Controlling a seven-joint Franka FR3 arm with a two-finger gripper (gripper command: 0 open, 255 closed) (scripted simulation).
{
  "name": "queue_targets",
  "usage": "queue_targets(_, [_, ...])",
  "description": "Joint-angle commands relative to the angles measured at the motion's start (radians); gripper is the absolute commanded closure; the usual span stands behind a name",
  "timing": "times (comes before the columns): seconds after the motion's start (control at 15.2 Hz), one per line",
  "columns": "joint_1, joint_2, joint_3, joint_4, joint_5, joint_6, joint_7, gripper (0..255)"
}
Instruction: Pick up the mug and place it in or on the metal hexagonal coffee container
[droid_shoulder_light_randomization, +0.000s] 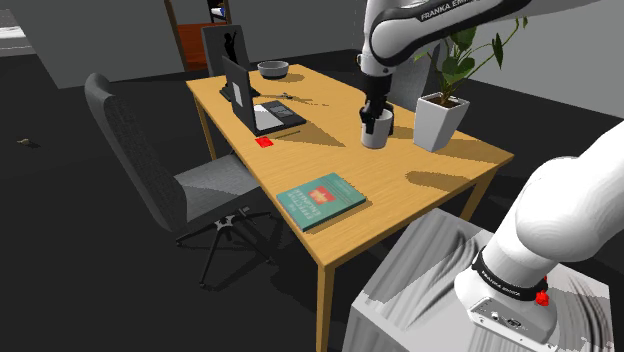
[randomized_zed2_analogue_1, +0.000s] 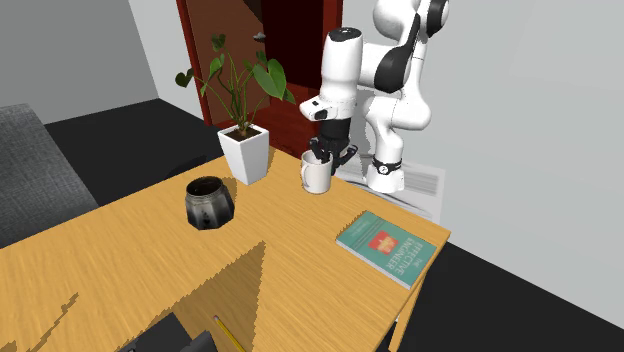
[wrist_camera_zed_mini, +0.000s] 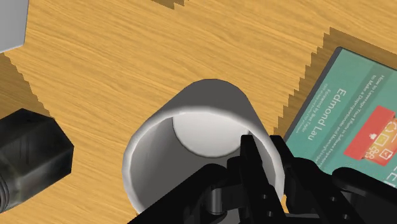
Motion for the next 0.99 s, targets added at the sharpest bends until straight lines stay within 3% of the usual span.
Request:
queue_targets(0.0, [0.0,-0.011,0.001,0.017,0.0,-0.028,-0.001,255])
queue_targets(0.92, [-0.005,-0.01,-0.008,0.186,0.003,-0.194,-0.032,255])
